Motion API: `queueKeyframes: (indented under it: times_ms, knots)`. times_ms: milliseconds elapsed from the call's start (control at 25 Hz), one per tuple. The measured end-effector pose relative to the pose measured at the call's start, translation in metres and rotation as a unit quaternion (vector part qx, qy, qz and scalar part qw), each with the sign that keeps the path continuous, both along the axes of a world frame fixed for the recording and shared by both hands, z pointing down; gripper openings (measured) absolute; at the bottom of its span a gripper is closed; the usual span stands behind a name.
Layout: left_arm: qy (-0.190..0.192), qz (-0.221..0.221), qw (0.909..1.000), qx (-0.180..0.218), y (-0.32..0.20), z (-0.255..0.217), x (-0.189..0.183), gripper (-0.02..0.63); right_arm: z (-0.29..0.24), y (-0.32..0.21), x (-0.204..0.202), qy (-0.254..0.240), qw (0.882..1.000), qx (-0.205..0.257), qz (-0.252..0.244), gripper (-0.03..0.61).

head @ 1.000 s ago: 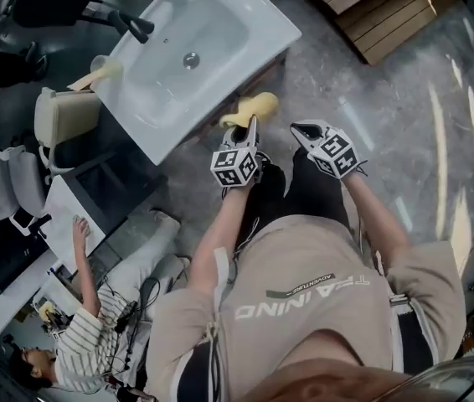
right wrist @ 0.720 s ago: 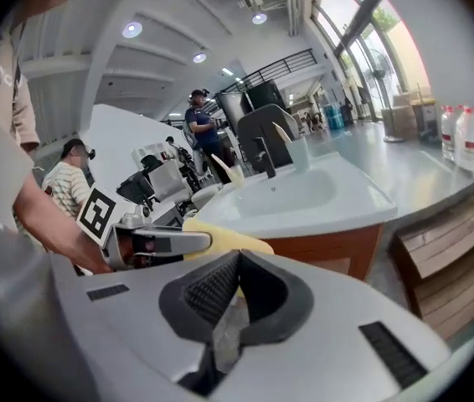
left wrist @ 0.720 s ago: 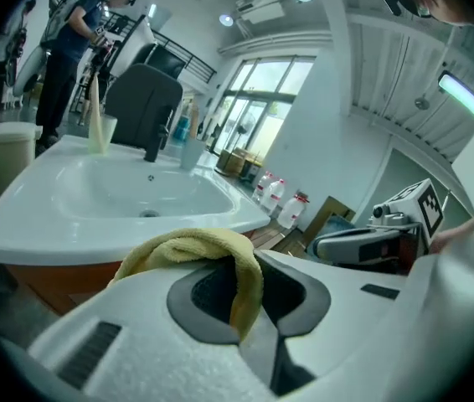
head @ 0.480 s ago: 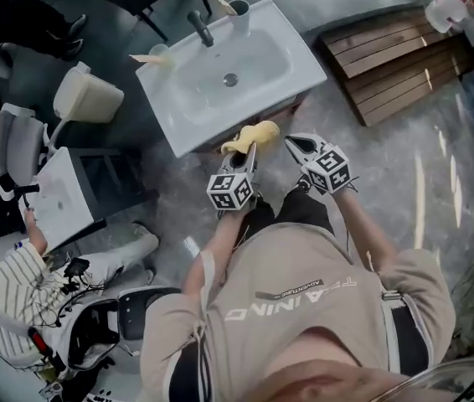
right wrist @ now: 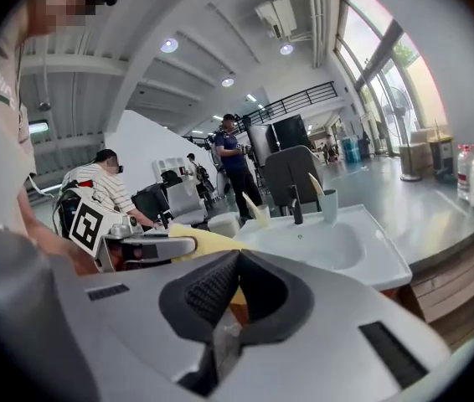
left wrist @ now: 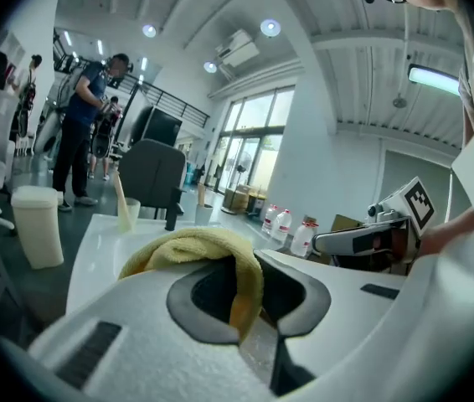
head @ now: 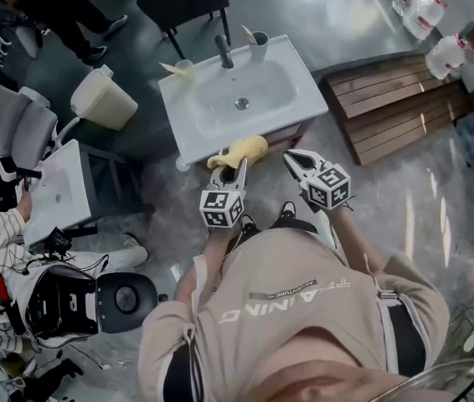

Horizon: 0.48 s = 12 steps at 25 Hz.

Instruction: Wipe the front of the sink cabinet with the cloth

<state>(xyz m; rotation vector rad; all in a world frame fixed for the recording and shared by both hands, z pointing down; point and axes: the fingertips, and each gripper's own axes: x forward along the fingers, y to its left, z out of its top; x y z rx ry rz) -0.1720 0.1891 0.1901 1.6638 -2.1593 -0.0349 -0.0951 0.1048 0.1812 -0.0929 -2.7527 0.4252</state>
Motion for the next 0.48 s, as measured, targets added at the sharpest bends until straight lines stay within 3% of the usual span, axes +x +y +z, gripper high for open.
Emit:
queueKeyframes:
  times_ms: [240, 480]
  knots:
    - [-0.05, -0.012, 0.9983, 0.028, -0.001, -0.054, -0.024, 0.046, -0.059, -0.007, -0.009, -0.031, 0.995, 0.086, -0.033, 0.012]
    - [-0.091, -0.048, 0.9938, 0.043, -0.002, -0.082, -0.045, 0.044, -0.09, -0.012, -0.013, -0.055, 0.993, 0.092, -0.051, 0.012]
